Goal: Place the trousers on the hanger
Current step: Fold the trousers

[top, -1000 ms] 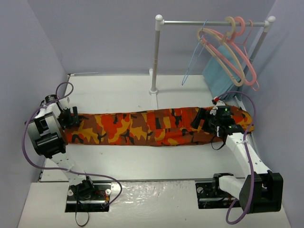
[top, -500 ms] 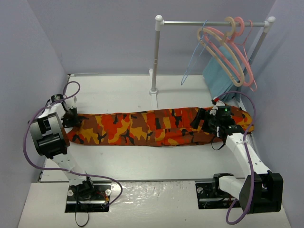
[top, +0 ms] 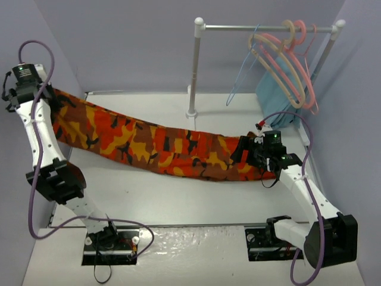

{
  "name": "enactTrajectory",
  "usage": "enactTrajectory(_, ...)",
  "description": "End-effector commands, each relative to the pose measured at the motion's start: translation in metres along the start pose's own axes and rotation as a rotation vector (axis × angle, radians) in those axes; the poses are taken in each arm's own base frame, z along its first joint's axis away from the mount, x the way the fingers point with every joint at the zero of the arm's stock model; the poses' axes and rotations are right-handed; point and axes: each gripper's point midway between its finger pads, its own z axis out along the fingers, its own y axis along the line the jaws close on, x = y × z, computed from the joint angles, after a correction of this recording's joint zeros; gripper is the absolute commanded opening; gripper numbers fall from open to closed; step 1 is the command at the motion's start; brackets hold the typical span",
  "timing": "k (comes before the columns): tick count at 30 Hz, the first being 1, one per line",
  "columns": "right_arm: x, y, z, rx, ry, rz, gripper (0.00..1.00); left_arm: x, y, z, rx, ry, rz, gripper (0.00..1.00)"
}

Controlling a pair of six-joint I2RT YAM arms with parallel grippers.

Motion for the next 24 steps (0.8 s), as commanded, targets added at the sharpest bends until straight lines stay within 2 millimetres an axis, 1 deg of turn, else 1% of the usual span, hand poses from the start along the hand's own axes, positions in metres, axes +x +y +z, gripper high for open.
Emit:
enactTrajectory(1, -0.031, 0.021, -0.012, -0.029, -0.058, -0.033, 0.88, -0.018, 0.041, -0.102, -0.187, -0.108, -0.097, 0.00)
enactTrajectory(2, -0.033, 0.023, -0.014, -0.030, -0.061, -0.037, 0.88, -0.017, 0.041, -0.106, -0.188, -0.112, -0.106, 0.00)
enactTrajectory(4, -0.036, 0.025, -0.016, -0.030, -0.061, -0.041, 0.88, -0.012, 0.036, -0.108, -0.168, -0.101, -0.118, 0.00)
enactTrajectory(6, -0.041, 0.028, -0.021, -0.033, -0.071, -0.053, 0.88, -0.005, 0.010, -0.111, -0.042, -0.092, -0.139, 0.00)
enactTrajectory(8, -0.047, 0.032, -0.027, -0.038, -0.087, -0.067, 0.88, 0.003, -0.029, -0.109, 0.136, -0.065, -0.153, 0.00)
enactTrajectory(9, -0.049, 0.034, -0.030, -0.042, -0.096, -0.072, 0.88, 0.004, -0.050, -0.116, 0.222, -0.070, -0.163, 0.00)
enactTrajectory(11, -0.055, 0.039, -0.037, -0.053, -0.113, -0.080, 0.88, 0.016, -0.115, -0.123, 0.472, -0.033, -0.132, 0.00)
enactTrajectory(13, -0.067, 0.048, -0.049, -0.071, -0.154, -0.096, 0.88, 0.028, -0.166, -0.145, 0.651, -0.002, -0.128, 0.00)
enactTrajectory(15, -0.078, 0.057, -0.062, -0.093, -0.188, -0.116, 0.88, 0.045, -0.218, -0.170, 0.831, 0.037, -0.102, 0.00)
enactTrajectory(16, -0.082, 0.059, -0.066, -0.096, -0.200, -0.120, 0.88, 0.043, -0.233, -0.183, 0.905, 0.013, -0.089, 0.00)
enactTrajectory(17, -0.086, 0.061, -0.070, -0.095, -0.210, -0.126, 0.88, 0.044, -0.245, -0.189, 0.942, 0.006, -0.097, 0.00)
enactTrajectory(18, -0.092, 0.062, -0.075, -0.091, -0.228, -0.133, 0.88, 0.049, -0.270, -0.202, 1.027, 0.020, -0.108, 0.00)
enactTrajectory(20, -0.103, 0.066, -0.087, -0.082, -0.263, -0.146, 0.88, 0.065, -0.316, -0.234, 1.199, 0.072, -0.122, 0.00)
enactTrajectory(23, -0.117, 0.069, -0.102, -0.065, -0.307, -0.154, 0.88, 0.085, -0.364, -0.268, 1.335, 0.138, -0.127, 0.00)
enactTrajectory(24, -0.122, 0.070, -0.108, -0.057, -0.328, -0.157, 0.88, 0.092, -0.378, -0.275, 1.363, 0.152, -0.114, 0.00)
